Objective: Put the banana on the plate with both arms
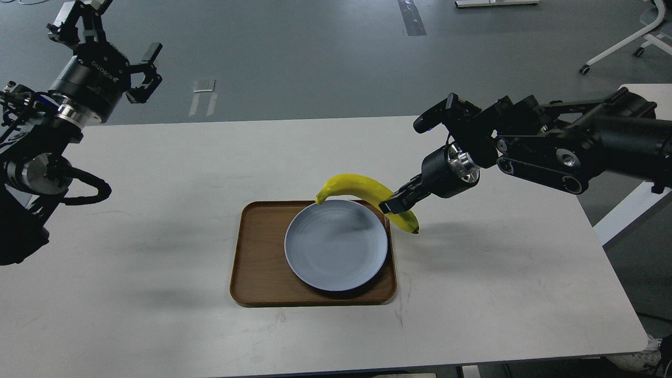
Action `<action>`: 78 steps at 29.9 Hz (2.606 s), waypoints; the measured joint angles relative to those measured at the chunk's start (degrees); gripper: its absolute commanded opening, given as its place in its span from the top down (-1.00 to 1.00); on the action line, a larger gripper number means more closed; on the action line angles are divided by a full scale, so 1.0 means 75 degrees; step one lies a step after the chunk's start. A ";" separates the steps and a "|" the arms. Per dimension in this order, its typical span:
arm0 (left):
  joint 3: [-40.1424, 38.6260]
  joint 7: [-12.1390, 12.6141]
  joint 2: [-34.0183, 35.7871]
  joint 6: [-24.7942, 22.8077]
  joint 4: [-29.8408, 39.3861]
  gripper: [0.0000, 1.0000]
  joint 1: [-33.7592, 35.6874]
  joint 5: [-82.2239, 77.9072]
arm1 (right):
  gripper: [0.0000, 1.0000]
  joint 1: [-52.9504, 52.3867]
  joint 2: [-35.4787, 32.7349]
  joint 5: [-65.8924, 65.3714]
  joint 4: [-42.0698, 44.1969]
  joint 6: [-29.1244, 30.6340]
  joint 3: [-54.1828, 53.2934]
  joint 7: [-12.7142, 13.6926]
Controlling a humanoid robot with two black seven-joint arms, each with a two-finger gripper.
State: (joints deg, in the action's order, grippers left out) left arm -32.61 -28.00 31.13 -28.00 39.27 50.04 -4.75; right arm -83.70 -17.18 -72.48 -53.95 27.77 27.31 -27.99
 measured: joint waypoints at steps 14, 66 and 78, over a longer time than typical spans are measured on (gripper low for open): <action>0.0023 0.0000 -0.0082 0.0000 -0.0005 -0.98 -0.0014 0.0000 | 1.00 0.0217 0.0790 0.0100 0.0277 -0.0034 0.0493 -0.0001; 0.0000 0.0000 0.0107 0.0000 0.0131 -0.98 -0.0101 -0.0001 | -1.00 0.1825 -0.1266 0.5157 0.1749 -0.0150 -0.3348 0.0000; -0.0106 0.0000 0.0075 0.0000 0.0482 -0.98 -0.0192 0.0025 | -1.00 0.4519 -0.1896 0.8704 0.1648 -0.0135 -0.6531 0.0000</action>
State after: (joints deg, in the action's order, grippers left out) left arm -33.41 -28.00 31.69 -28.00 42.88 48.60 -4.56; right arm -49.81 -31.40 -7.20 -41.59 26.75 -21.67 -27.99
